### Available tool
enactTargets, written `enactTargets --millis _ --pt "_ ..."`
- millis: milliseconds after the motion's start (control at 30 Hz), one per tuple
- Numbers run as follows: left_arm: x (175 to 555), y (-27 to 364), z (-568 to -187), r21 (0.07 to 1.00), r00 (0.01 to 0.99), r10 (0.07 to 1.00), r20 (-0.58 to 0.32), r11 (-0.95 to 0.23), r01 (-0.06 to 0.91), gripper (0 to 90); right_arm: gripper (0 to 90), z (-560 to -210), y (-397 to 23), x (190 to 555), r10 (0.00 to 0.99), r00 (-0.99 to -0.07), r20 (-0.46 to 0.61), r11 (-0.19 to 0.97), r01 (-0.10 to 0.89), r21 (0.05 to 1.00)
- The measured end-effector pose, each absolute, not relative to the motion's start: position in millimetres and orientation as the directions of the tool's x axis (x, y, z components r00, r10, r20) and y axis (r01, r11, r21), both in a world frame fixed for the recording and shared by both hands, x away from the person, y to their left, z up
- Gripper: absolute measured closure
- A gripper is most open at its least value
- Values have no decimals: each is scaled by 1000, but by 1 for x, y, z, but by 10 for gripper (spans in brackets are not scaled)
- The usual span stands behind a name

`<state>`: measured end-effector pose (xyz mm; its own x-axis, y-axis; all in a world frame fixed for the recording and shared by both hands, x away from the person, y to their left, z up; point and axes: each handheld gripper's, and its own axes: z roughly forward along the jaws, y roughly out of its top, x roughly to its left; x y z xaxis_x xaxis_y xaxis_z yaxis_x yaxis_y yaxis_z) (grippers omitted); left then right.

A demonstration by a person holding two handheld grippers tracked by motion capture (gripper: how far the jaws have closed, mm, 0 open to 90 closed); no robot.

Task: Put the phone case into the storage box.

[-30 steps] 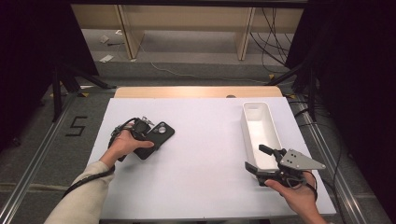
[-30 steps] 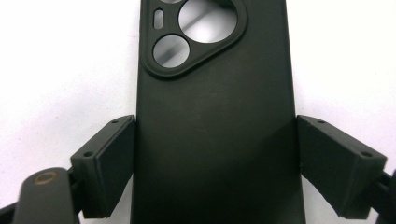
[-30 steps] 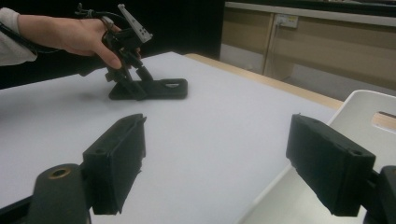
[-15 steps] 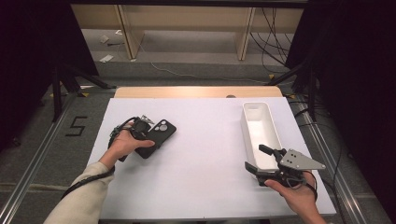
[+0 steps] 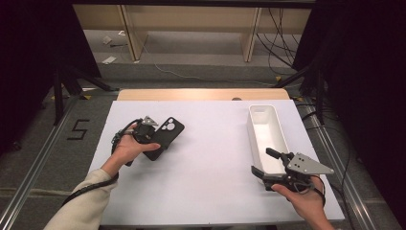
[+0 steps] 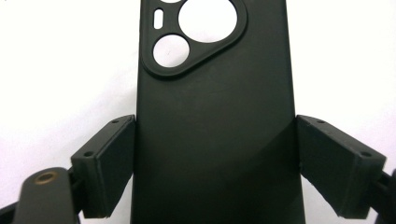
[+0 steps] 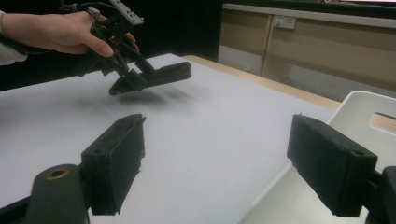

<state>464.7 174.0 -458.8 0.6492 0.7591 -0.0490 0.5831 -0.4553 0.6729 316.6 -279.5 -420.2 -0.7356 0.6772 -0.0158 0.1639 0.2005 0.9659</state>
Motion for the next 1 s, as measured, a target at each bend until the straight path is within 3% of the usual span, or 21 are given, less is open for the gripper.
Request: enactTargets --millis 1000 --pt "430 161 -442 779 641 766 -55 -368 507 152 191 -420 -276 320 684 -730 -2 183 169 968"
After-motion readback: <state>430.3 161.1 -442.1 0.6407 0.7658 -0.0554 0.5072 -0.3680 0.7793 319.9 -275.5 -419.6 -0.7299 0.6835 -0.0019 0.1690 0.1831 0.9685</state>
